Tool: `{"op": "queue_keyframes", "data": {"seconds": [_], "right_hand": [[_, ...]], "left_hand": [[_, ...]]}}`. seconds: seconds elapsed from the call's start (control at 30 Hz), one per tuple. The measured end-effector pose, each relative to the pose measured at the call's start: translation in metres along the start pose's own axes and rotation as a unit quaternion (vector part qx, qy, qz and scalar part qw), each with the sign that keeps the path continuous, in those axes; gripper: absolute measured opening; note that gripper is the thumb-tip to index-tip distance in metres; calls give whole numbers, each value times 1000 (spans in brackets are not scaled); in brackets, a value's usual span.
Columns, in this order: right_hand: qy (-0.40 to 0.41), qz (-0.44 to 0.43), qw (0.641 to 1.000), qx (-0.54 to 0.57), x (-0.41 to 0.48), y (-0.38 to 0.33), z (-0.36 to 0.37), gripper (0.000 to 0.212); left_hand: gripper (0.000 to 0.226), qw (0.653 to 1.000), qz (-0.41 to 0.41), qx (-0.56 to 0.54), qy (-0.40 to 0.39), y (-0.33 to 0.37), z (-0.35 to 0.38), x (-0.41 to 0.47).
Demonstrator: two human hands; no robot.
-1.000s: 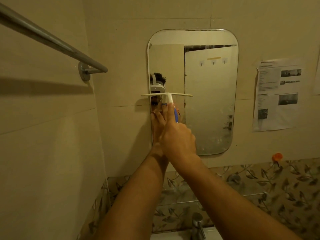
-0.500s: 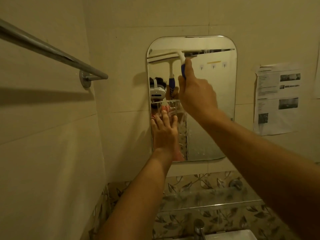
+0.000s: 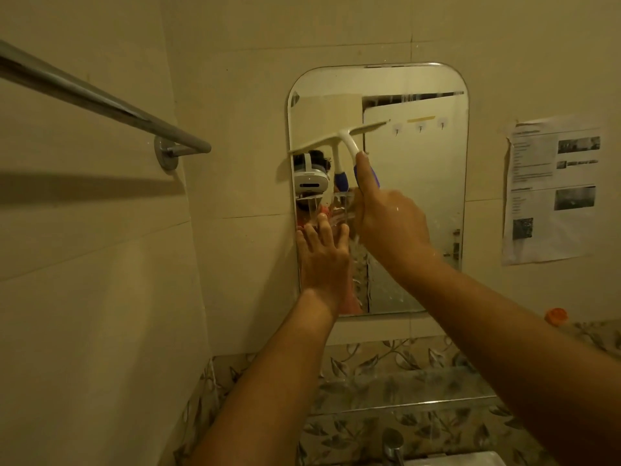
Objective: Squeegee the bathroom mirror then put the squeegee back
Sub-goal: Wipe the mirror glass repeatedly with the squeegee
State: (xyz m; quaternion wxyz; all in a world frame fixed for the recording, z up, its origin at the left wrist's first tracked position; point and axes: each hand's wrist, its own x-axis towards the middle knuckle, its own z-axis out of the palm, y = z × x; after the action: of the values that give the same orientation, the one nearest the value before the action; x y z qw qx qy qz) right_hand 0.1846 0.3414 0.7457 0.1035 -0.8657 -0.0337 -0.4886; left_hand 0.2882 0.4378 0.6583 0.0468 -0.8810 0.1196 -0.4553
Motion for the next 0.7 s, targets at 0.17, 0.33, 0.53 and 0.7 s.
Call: {"op": "queue_keyframes", "data": {"seconds": [0.17,0.33,0.53,0.7], "right_hand": [[-18,32,999,-16,-43,0,16,75],[-51,46,998,-13,-77,-2,28,78],[-18,28,998,58,-69,-4,12,68],[20,29,991,130,4,-28,-25,62]], "left_hand": [[82,1000,10,-8,3,2,0,5],[101,999,0,-32,16,2,1,-1],[94,999,-2,-44,16,0,-4,-1],[75,999,3,-37,-24,0,-13,-1]]}}
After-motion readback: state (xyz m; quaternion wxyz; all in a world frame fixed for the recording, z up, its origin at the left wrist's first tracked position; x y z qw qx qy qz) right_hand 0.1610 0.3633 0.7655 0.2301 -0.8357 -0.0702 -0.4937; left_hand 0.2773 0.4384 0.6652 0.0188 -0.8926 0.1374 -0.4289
